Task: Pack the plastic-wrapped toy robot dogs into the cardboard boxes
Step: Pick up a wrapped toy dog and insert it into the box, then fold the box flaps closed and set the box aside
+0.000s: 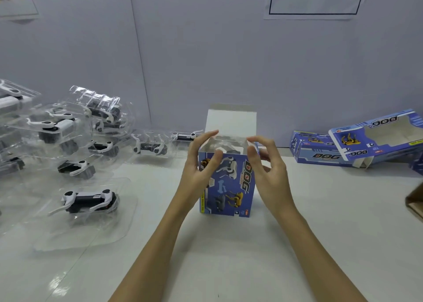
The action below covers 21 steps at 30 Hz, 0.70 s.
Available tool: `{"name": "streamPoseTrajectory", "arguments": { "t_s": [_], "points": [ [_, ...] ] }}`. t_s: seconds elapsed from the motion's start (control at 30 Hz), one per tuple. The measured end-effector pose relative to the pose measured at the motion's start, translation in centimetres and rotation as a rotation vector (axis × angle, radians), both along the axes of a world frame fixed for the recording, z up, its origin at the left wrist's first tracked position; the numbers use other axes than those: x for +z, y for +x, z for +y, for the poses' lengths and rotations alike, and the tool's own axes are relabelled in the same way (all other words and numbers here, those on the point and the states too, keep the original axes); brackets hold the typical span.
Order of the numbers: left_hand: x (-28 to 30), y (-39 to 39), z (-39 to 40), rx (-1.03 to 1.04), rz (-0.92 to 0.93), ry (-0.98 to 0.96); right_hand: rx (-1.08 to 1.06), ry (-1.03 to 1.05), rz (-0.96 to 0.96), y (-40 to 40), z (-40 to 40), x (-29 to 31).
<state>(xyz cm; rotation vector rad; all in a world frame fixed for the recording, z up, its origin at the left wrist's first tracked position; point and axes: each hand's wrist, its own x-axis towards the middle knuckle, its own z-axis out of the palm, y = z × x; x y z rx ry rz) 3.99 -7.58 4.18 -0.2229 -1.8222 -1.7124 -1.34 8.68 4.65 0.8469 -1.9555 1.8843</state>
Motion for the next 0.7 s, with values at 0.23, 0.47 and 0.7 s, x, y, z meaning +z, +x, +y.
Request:
{"name": "streamPoseTrajectory", "arguments": {
  "t_s": [0.23, 0.47, 0.7],
  "points": [
    [-0.4, 0.1, -0.4, -0.008, -0.014, 0.010, 0.185, -0.084, -0.093, -0.6, 0.8, 0.5],
    [0.7, 0.3, 0.6, 0.105, 0.031, 0.048, 0.226, -0.268, -0.242, -0.8, 0.0, 0.4],
    [0.7, -0.5, 0.7, 0.114, 0.091, 0.128, 0.304, -0.365, -0.368, -1.4, -1.0, 1.4]
  ]
}}
